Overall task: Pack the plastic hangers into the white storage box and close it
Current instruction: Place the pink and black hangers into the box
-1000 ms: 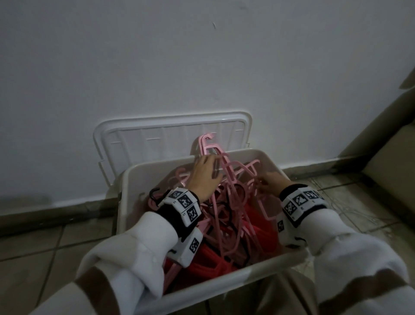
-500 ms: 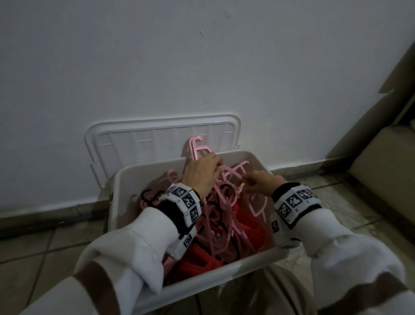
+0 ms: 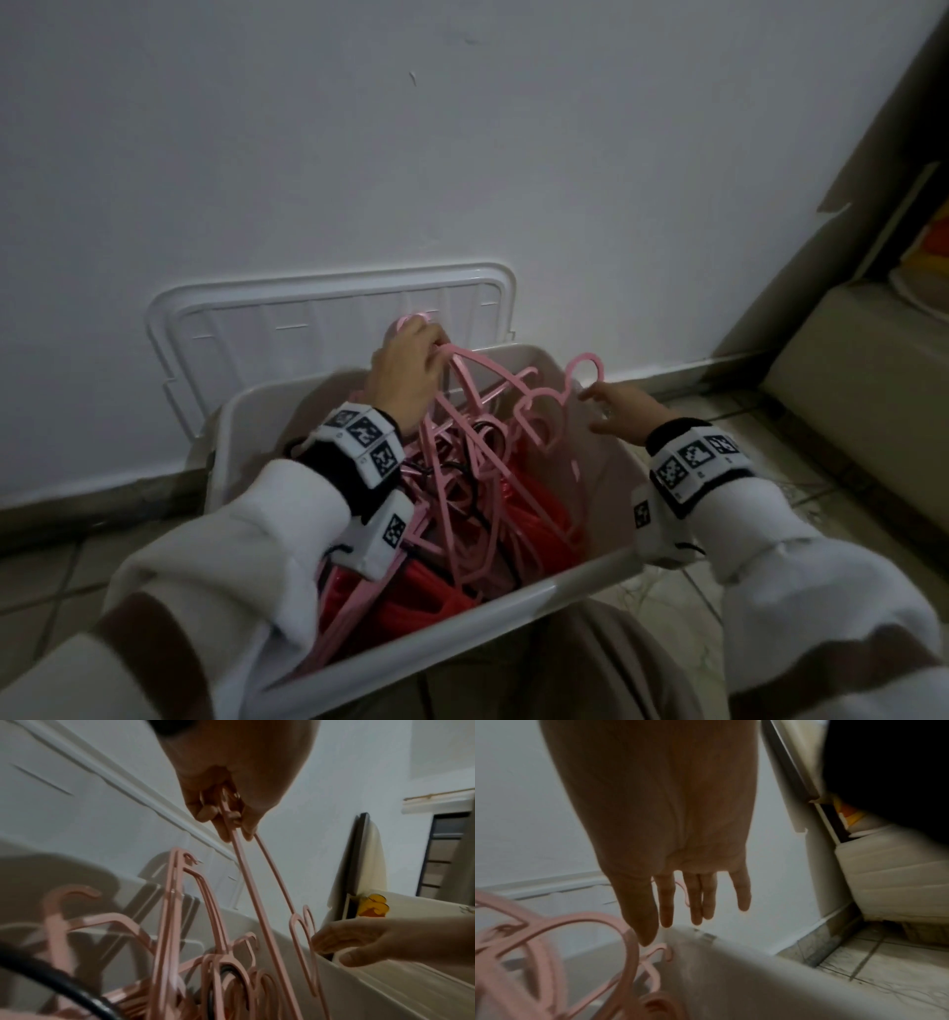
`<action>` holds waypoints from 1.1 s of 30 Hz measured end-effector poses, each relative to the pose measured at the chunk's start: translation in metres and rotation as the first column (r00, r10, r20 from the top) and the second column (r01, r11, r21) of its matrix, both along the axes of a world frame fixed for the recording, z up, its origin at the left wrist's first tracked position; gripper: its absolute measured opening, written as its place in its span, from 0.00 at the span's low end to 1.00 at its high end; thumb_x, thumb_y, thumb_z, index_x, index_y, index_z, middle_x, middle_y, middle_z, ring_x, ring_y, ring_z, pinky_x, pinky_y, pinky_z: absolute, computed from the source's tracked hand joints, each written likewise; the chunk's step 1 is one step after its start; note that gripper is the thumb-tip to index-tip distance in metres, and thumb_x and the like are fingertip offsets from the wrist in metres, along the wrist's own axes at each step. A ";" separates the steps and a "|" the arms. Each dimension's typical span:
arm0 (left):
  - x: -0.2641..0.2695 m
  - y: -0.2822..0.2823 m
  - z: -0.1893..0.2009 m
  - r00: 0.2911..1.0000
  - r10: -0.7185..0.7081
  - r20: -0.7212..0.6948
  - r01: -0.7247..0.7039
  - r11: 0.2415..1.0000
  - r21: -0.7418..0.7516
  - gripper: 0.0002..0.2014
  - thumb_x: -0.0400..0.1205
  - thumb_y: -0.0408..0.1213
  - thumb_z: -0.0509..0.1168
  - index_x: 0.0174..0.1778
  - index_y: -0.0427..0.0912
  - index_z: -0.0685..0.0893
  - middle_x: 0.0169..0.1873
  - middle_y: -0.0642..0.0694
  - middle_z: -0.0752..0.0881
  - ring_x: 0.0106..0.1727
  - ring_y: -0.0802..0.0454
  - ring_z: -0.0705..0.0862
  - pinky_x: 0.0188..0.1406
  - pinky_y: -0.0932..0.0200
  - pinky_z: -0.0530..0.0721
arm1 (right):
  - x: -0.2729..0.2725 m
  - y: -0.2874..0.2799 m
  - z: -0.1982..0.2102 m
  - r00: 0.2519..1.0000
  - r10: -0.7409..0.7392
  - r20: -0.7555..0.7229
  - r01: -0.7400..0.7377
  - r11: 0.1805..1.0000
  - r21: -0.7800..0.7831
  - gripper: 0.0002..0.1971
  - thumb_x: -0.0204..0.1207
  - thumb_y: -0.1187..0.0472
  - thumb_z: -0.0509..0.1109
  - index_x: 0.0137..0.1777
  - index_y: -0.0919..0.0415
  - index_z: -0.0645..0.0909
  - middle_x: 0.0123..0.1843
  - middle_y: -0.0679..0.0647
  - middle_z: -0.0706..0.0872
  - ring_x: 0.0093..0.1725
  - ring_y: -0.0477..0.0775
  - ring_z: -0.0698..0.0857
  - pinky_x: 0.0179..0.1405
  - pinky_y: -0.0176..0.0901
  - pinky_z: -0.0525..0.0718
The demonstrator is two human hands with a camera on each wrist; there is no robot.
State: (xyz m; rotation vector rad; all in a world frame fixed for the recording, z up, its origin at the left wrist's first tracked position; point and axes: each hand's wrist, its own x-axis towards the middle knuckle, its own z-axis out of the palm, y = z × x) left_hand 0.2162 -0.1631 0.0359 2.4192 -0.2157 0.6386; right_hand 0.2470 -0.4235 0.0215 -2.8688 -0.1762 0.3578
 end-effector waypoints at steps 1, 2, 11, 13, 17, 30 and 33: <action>-0.001 0.009 0.000 0.999 0.032 -0.008 -0.032 0.999 -0.015 0.08 0.84 0.37 0.61 0.49 0.37 0.82 0.44 0.49 0.75 0.44 0.53 0.74 0.44 0.63 0.67 | -0.001 0.007 0.002 1.000 0.021 0.022 -0.021 1.000 -0.006 0.24 0.75 0.63 0.70 0.71 0.60 0.73 0.69 0.65 0.76 0.68 0.62 0.76 0.66 0.44 0.71; -0.003 0.018 0.001 0.998 0.066 -0.020 -0.067 0.997 -0.042 0.08 0.84 0.36 0.61 0.49 0.37 0.82 0.43 0.48 0.74 0.43 0.53 0.73 0.43 0.63 0.66 | -0.002 0.016 0.004 0.998 0.043 0.049 -0.044 0.999 0.002 0.23 0.75 0.61 0.71 0.70 0.59 0.75 0.69 0.64 0.75 0.68 0.63 0.76 0.68 0.46 0.71; -0.037 0.088 -0.012 0.899 0.317 -0.303 -0.347 0.937 -0.049 0.09 0.82 0.38 0.61 0.48 0.39 0.84 0.50 0.39 0.83 0.57 0.40 0.78 0.61 0.51 0.69 | -0.017 0.089 0.011 0.984 0.171 0.055 -0.179 0.950 0.255 0.13 0.84 0.67 0.56 0.60 0.74 0.78 0.48 0.65 0.82 0.39 0.48 0.83 0.29 0.22 0.71; -0.049 0.090 -0.011 0.847 0.398 -0.353 -0.366 0.918 0.155 0.10 0.83 0.44 0.59 0.50 0.45 0.84 0.51 0.45 0.85 0.63 0.42 0.77 0.73 0.41 0.54 | -0.020 0.096 0.011 0.987 0.152 0.050 -0.160 0.954 0.255 0.14 0.85 0.64 0.55 0.60 0.73 0.76 0.47 0.66 0.82 0.38 0.53 0.80 0.27 0.26 0.72; -0.061 0.079 -0.021 0.839 0.159 -0.521 -0.131 0.987 0.090 0.13 0.86 0.48 0.55 0.56 0.47 0.81 0.49 0.44 0.87 0.55 0.45 0.84 0.60 0.54 0.70 | -0.028 0.108 0.009 0.984 0.174 0.028 -0.175 0.949 0.263 0.11 0.85 0.64 0.55 0.57 0.68 0.76 0.44 0.60 0.79 0.44 0.54 0.78 0.28 0.30 0.71; -0.045 0.048 -0.064 0.898 -0.013 -0.439 0.066 0.992 0.106 0.16 0.87 0.46 0.51 0.56 0.44 0.82 0.50 0.41 0.86 0.50 0.39 0.84 0.45 0.51 0.79 | -0.037 0.113 -0.017 0.996 0.049 -0.079 -0.045 0.997 0.060 0.16 0.79 0.60 0.65 0.66 0.63 0.74 0.63 0.62 0.81 0.62 0.61 0.80 0.60 0.45 0.75; -0.045 0.044 -0.074 0.939 0.095 -0.331 -0.029 0.980 0.198 0.16 0.87 0.46 0.51 0.53 0.43 0.81 0.47 0.39 0.87 0.49 0.38 0.85 0.41 0.50 0.78 | -0.031 0.114 -0.021 0.989 -0.016 -0.146 0.011 0.999 -0.036 0.24 0.77 0.59 0.70 0.70 0.68 0.71 0.68 0.64 0.79 0.68 0.62 0.77 0.64 0.45 0.74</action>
